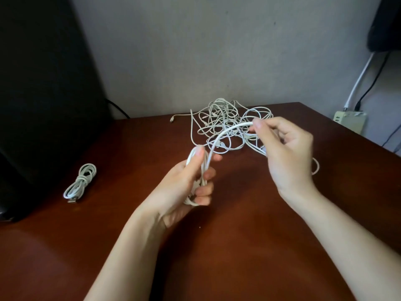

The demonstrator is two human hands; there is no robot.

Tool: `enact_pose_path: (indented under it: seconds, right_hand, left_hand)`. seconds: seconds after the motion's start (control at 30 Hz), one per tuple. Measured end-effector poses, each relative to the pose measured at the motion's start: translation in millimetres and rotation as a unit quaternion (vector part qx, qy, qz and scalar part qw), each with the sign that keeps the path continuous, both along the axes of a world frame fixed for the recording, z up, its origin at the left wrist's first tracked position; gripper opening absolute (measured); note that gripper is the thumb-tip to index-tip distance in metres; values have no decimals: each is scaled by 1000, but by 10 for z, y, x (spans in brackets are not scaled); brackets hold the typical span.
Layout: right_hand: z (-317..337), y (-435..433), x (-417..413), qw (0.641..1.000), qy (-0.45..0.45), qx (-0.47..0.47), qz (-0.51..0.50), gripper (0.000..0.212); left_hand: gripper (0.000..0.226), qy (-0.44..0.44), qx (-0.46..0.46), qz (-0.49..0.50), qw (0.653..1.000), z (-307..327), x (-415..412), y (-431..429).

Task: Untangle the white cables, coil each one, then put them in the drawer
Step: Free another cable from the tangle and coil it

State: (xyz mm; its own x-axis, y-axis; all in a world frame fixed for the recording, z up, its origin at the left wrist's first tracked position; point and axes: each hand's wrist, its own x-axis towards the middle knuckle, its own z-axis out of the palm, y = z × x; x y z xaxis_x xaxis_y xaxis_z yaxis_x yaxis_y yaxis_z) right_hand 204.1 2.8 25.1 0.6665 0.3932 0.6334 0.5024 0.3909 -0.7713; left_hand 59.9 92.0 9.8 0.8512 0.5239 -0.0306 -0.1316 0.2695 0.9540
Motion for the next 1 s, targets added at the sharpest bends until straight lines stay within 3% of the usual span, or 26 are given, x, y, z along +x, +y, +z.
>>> enact_pose_path:
  seconds: [0.1, 0.23, 0.37, 0.5, 1.0]
  right_hand:
    - [-33, -14, -114, 997, -25, -20, 74, 18]
    - [-72, -60, -261, 981, -109, -36, 154, 16]
    - [-141, -73, -343, 955, -255, -60, 136, 18]
    - [-303, -10, -383, 911, -387, -95, 104, 21]
    - [-251, 10, -287, 876, -459, -150, 17, 25]
  left_hand:
    - [67, -12, -40, 71, 997, -27, 55, 62]
    - [60, -55, -78, 91, 991, 5, 6, 52]
    - [56, -72, -106, 107, 986, 31, -18, 55]
    - [64, -21, -69, 125, 990, 32, -28, 48]
    - [54, -61, -163, 79, 981, 100, -49, 5]
